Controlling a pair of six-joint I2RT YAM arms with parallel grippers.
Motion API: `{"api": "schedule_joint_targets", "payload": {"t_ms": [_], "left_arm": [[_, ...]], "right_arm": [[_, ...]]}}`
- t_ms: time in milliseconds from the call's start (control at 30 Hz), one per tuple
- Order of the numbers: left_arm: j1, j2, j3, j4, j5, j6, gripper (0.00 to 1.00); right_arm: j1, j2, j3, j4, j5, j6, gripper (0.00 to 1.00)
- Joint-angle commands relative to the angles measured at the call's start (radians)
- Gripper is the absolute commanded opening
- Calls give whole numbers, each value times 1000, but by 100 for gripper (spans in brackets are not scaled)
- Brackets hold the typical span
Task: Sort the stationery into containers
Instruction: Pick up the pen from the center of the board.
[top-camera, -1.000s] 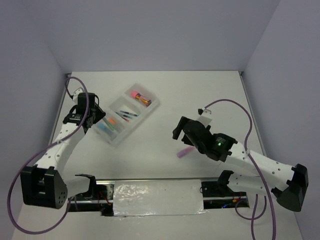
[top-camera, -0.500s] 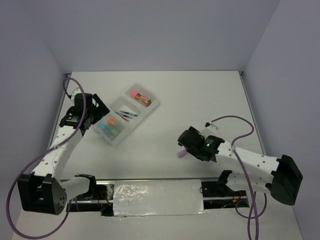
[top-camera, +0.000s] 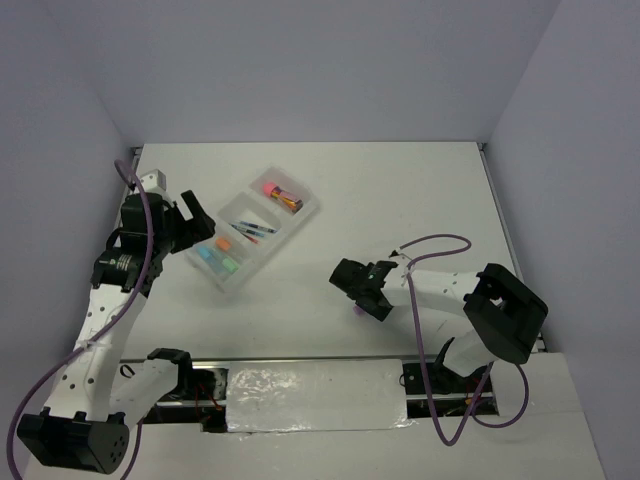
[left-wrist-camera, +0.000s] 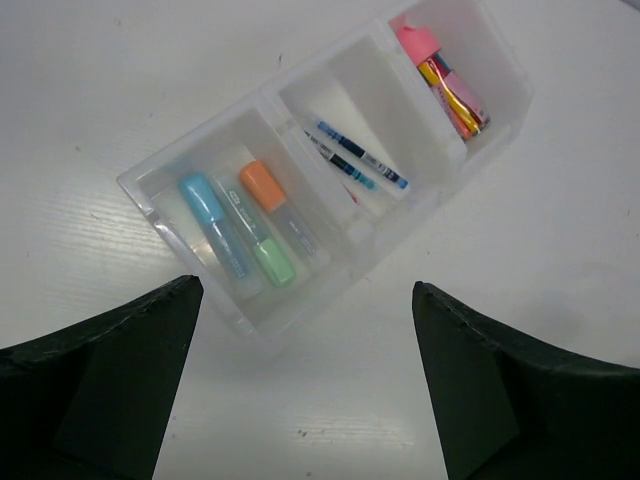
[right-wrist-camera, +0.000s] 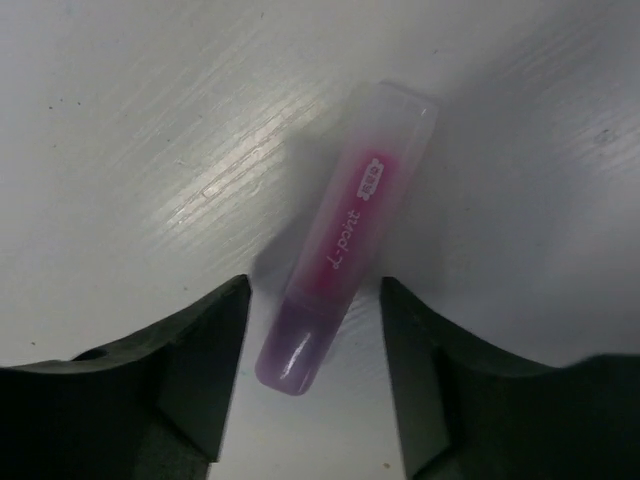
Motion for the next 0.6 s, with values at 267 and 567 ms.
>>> {"api": "schedule_joint_targets", "payload": {"t_ms": [267,567], "left_arm": [[3,-195,-105,-32,14,110,99],[15,-471,-163,-15,-311,21,99]], "right_arm": [[125,175,382,197,40,-493,0],[193,479,869,508,-322,-1250,3]]}}
